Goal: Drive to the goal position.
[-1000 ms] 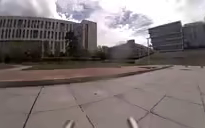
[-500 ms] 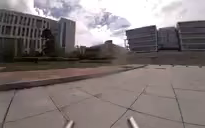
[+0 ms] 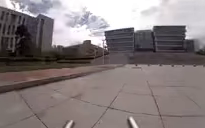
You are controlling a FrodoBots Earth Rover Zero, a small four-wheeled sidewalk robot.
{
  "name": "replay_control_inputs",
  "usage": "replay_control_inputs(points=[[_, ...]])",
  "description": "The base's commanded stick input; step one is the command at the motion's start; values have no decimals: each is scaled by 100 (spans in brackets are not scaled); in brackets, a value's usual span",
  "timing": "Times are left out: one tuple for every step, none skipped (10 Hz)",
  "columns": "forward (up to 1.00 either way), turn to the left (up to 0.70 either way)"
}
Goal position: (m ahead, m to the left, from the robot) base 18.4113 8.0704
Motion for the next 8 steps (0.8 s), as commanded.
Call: replay_control_inputs(points=[[100, -38], [100, -38], [100, -39], [100, -39], [100, -39], [100, -39], [100, -39], [100, -39]])
